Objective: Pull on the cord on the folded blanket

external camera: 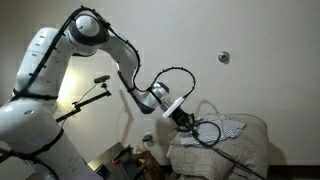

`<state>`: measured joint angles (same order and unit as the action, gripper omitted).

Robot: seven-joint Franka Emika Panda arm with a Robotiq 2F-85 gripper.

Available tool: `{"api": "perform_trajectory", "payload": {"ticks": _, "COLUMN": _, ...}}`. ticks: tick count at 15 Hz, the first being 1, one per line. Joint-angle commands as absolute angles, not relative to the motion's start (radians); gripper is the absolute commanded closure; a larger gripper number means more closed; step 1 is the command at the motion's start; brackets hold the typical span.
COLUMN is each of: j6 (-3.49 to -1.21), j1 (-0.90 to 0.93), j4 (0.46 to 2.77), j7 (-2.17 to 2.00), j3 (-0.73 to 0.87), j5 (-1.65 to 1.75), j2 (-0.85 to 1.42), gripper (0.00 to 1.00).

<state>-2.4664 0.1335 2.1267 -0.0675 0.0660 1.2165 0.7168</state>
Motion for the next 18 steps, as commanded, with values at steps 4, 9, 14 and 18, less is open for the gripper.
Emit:
{"api": "perform_trajectory", "payload": {"ticks": 4, "j6": -2.506, "j1": 0.104, "j4": 2.158, "j7": -0.119, "j3": 0.025, "j5": 1.295, "j2": 0.668, "gripper": 0.94}}
{"api": "perform_trajectory", "payload": {"ticks": 9, "j6": -2.509, "j1": 0.103, "j4": 2.172, "j7": -0.042, "j3": -0.041, "j5": 1.285, "j2": 0.658, "gripper": 0.93}}
{"api": "perform_trajectory", "payload": {"ticks": 14, "j6": -2.511, "j1": 0.106, "j4": 2.208, "j7": -0.048, "j3": -0.062, "j5": 1.295, "j2": 0.627, "gripper": 0.94}}
{"api": "perform_trajectory", "payload": {"ticks": 18, "j6": -2.514, "j1": 0.100, "j4": 2.226, "j7": -0.040, "j3": -0.065, "j5": 1.295, "j2": 0.608, "gripper": 0.94}}
